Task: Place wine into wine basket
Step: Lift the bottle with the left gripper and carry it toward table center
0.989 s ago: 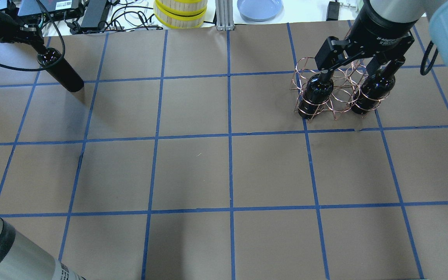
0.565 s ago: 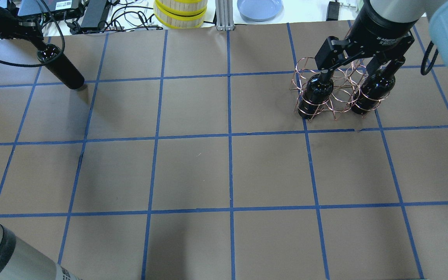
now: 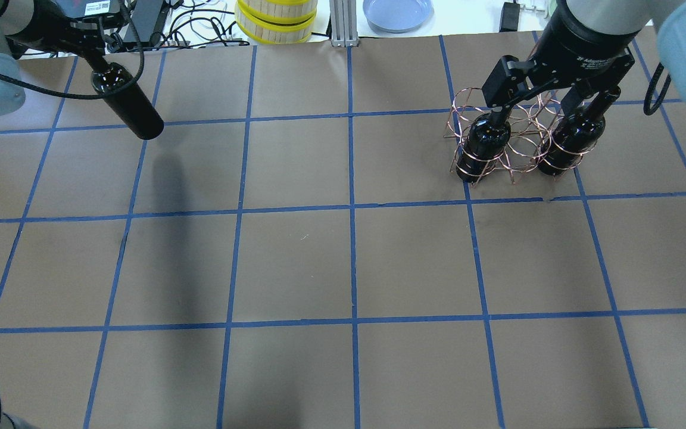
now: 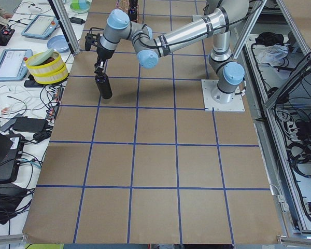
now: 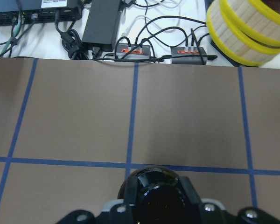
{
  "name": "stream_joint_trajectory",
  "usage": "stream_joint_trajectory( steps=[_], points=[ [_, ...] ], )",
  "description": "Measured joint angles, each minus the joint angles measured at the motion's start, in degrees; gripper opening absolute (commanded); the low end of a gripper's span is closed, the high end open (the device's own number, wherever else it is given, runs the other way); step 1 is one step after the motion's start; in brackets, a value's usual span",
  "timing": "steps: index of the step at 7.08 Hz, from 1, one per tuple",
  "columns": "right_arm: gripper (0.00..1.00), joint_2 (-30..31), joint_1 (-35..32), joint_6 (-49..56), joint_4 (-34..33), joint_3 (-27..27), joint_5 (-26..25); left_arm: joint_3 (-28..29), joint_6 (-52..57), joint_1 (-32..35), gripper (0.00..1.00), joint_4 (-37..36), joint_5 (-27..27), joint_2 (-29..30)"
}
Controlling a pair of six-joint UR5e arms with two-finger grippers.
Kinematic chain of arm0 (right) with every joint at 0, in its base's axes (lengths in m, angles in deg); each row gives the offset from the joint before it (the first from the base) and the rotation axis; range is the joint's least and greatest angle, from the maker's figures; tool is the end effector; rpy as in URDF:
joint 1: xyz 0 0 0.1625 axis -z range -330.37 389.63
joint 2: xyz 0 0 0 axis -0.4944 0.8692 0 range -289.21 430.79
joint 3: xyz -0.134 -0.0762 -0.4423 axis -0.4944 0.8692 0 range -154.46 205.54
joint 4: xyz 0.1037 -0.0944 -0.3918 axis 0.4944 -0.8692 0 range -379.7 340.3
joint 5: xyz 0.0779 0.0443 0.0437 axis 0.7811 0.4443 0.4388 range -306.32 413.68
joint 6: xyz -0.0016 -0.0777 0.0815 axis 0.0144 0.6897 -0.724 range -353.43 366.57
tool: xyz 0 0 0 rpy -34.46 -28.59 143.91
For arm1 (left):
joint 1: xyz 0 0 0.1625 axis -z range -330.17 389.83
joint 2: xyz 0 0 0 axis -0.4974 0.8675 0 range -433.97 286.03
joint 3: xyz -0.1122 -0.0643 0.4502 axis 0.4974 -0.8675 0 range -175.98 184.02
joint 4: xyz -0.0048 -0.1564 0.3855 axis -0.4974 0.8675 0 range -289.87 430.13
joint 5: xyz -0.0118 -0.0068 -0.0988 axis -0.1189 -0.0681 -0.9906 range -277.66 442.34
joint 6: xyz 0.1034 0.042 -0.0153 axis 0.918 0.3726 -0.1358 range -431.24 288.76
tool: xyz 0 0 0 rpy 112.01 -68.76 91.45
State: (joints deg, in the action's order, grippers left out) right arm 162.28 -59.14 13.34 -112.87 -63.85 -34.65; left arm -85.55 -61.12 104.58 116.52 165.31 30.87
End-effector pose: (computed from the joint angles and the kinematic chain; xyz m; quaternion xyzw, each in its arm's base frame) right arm 0.1261 -0.4942 0.5423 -0.0489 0.9976 -0.0469 0.0113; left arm 0.0273 -0.6593 0.4682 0.0279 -0.9656 0.2584 0.0027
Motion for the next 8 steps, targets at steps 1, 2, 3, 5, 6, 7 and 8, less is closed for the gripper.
stream_joint_trajectory(
  steps=[1, 2, 3, 5, 6, 7, 8],
  points=[
    [1.00, 0.00, 0.00, 0.00, 0.00, 0.00, 0.00, -2.11, -3.00, 3.11, 0.00, 0.08, 0.11, -2.67],
    [1.00, 0.00, 0.00, 0.00, 0.00, 0.00, 0.00, -4.82, -5.43, 6.09, 0.00, -0.33, 0.08, -5.24],
    [1.00, 0.00, 0.00, 0.00, 0.00, 0.00, 0.00, -7.69, -8.56, 9.19, 0.00, -1.01, 0.03, -7.93],
    [1.00, 0.00, 0.00, 0.00, 0.00, 0.00, 0.00, -11.57, -14.62, 16.92, 0.00, -2.69, 3.07, -11.22],
    [1.00, 0.00, 0.00, 0.00, 0.00, 0.00, 0.00, -13.18, -17.49, 21.19, 0.00, -4.10, 5.69, -11.47],
    [1.00, 0.00, 0.00, 0.00, 0.00, 0.00, 0.00, -14.73, -20.18, 25.02, 0.00, -5.39, 8.29, -11.52],
    [1.00, 0.00, 0.00, 0.00, 0.00, 0.00, 0.00, -16.10, -21.67, 27.45, 0.00, -6.32, 10.62, -11.07]
  ],
)
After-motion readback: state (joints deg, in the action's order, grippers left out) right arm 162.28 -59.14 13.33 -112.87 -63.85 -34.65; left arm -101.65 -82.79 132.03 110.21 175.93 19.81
